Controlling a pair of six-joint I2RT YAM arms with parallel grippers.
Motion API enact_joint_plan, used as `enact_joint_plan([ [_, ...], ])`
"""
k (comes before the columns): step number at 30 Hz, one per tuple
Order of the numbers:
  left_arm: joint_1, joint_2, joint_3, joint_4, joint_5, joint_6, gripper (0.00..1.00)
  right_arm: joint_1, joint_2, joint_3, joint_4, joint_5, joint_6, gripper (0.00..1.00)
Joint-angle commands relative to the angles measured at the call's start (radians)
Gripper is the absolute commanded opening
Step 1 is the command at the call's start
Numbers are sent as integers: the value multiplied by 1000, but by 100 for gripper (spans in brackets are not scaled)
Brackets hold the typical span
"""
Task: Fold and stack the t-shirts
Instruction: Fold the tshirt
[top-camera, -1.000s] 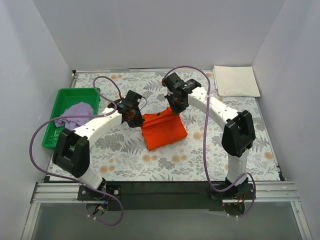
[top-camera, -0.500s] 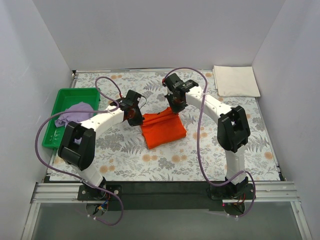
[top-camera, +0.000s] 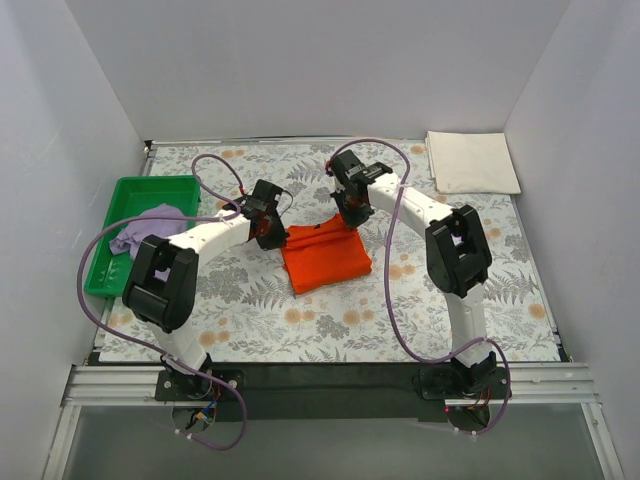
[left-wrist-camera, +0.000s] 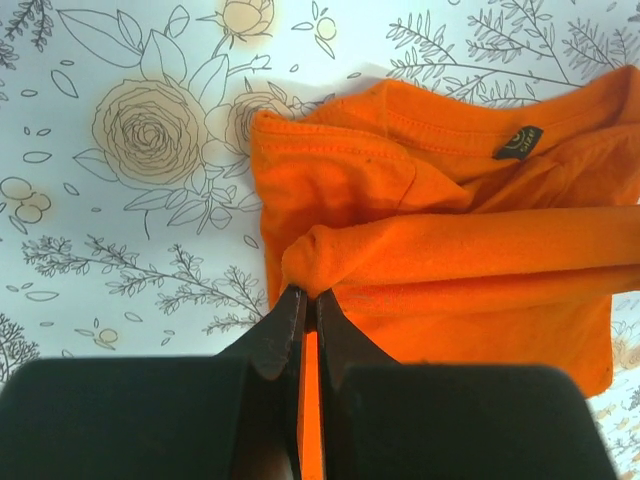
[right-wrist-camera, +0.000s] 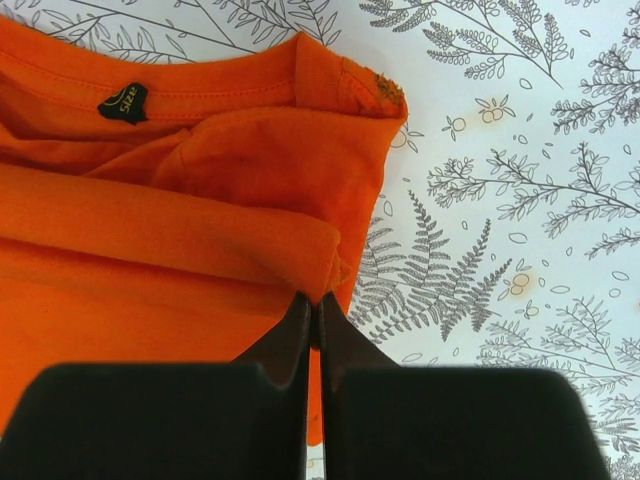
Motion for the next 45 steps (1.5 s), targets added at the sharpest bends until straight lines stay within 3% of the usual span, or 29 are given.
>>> enact_joint_plan([
  [1, 32, 3, -13, -9, -85, 13, 0, -40, 16, 39, 4, 67, -44, 4],
  [6, 32, 20, 4, 50, -75, 50, 6, -46, 25, 51, 24, 56, -32, 16],
  [9, 32, 2, 22, 45, -74, 62, 26, -46, -4, 59, 26, 48, -21, 31],
  [11, 32, -52, 15, 45, -78, 74, 49, -48, -43, 51, 29, 39, -32, 34],
  [14, 32, -144, -19, 51, -62, 99, 65, -53, -99, 27, 35, -11, -47, 34],
  [16, 29, -188, -54, 60, -37, 108, 67, -54, -129, -4, 61, -42, -54, 35],
  [19, 17, -251, -103, 77, 29, 114, 67, -54, -201, -90, 124, -93, -61, 35],
  [24, -9, -246, -163, 175, 206, 159, 40, -62, -252, -214, 227, -246, -99, 33],
  [28, -11, -161, -148, 202, 279, 202, 25, -65, -223, -236, 244, -367, -135, 31],
  [31, -13, -85, -105, 205, 279, 223, 19, -72, -188, -253, 262, -449, -135, 28],
  [41, 18, 74, 70, 221, 159, 231, 20, -128, -41, -149, 299, -483, -146, 28],
  [45, 46, 141, 130, 217, 148, 212, 21, -186, -2, -102, 352, -461, -22, 29],
])
